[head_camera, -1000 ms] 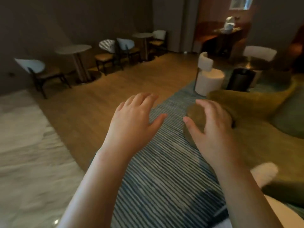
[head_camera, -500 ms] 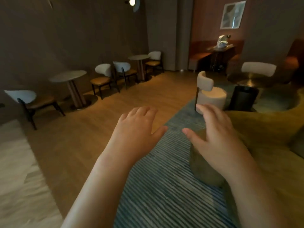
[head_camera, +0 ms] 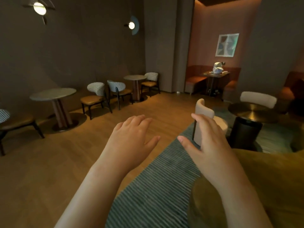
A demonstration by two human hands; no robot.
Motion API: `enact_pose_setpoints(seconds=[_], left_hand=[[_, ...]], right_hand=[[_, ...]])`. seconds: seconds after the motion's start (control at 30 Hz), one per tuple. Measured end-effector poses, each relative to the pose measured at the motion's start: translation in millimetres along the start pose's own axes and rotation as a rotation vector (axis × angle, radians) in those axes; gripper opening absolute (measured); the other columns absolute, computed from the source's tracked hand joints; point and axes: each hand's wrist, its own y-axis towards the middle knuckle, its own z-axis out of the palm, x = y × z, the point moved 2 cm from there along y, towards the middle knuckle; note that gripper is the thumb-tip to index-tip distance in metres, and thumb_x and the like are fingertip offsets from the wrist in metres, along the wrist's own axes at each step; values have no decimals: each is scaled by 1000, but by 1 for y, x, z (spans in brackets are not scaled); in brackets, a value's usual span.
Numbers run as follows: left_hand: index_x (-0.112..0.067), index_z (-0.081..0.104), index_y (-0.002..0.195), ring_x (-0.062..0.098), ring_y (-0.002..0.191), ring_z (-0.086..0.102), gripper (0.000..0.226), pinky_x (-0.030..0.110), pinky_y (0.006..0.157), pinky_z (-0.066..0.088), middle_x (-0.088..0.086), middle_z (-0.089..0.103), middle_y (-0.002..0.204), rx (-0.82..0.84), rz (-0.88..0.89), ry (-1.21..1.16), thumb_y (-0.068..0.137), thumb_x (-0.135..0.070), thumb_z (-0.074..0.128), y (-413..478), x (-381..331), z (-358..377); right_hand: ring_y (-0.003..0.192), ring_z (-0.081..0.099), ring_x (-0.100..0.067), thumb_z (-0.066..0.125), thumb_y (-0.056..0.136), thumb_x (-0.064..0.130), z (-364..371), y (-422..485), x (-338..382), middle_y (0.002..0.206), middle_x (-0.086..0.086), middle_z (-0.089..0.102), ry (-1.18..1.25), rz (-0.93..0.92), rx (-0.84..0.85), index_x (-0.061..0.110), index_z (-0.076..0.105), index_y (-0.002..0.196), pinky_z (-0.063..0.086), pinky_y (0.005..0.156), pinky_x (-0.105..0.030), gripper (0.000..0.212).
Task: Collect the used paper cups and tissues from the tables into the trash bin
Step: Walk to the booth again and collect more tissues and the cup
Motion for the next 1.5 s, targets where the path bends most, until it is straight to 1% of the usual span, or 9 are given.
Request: enact_pose_setpoints(seconds=[0.23, 0.37, 0.53, 0.67, 0.9, 1.2, 1.33, 1.4, 1.5], left_hand=[[-33, 20, 147, 9, 141, 19, 63, 32, 113, 19, -11, 23, 153, -12, -13, -62, 92, -59, 35, 134, 83, 68], [-32, 14, 148, 6, 138, 23, 67, 30, 112, 24, -12, 26, 152, -51, -39, -125, 92, -56, 39, 227, 147, 96], [-30, 23, 146, 12, 142, 15, 59, 34, 113, 22, -6, 15, 156, -65, -48, -139, 94, -51, 39, 353, 199, 136], [-30, 26, 145, 11, 141, 18, 57, 33, 112, 24, -6, 18, 156, -62, -12, -167, 94, -50, 40, 443, 213, 174], [-31, 16, 149, 7, 140, 21, 62, 29, 111, 24, -9, 19, 155, -16, 50, -180, 94, -52, 37, 590, 217, 248], [-33, 13, 149, 5, 141, 14, 62, 28, 111, 23, -11, 13, 156, -41, 92, -179, 94, -52, 37, 801, 215, 324], [-33, 17, 148, 6, 139, 20, 60, 25, 110, 23, -11, 18, 154, -26, 26, -166, 94, -52, 36, 869, 249, 363], [-33, 18, 148, 7, 141, 17, 59, 27, 112, 19, -11, 20, 154, -15, -5, -146, 94, -52, 35, 902, 269, 386], [-34, 21, 147, 8, 143, 10, 58, 29, 114, 14, -11, 17, 155, -2, -30, -169, 93, -52, 35, 955, 300, 423]], right_hand=[[138, 13, -2, 47, 88, 56, 95, 144, -27, 152, 16, 16, -57, -25, 32, 36, 18, 146, 17, 107, -24, 67], [138, 11, 0, 45, 89, 56, 143, 252, -38, 153, 17, 15, -103, -5, 45, 36, 18, 146, 14, 104, -20, 66], [138, 8, 0, 45, 89, 55, 194, 370, -59, 154, 19, 10, -136, 22, 39, 36, 17, 146, 9, 101, -17, 66], [136, 7, 4, 45, 89, 56, 226, 445, -93, 153, 20, 10, -147, 53, 50, 36, 16, 146, 9, 101, -16, 67], [137, 13, 3, 47, 87, 56, 282, 565, -186, 150, 23, 17, -35, 118, 34, 42, 13, 145, 15, 104, -19, 69], [136, 14, 0, 48, 87, 53, 321, 757, -304, 151, 19, 16, -11, 166, -39, 41, 15, 145, 17, 101, -20, 68], [139, 11, -2, 47, 88, 56, 372, 831, -335, 152, 20, 11, 11, 192, 81, 41, 11, 146, 19, 111, -27, 70], [141, 11, -4, 45, 88, 58, 404, 867, -350, 153, 19, 10, 2, 200, 168, 38, 7, 147, 21, 115, -31, 72], [142, 8, -5, 43, 89, 58, 446, 924, -373, 155, 17, 8, -17, 198, 191, 35, 7, 148, 18, 116, -31, 73]])
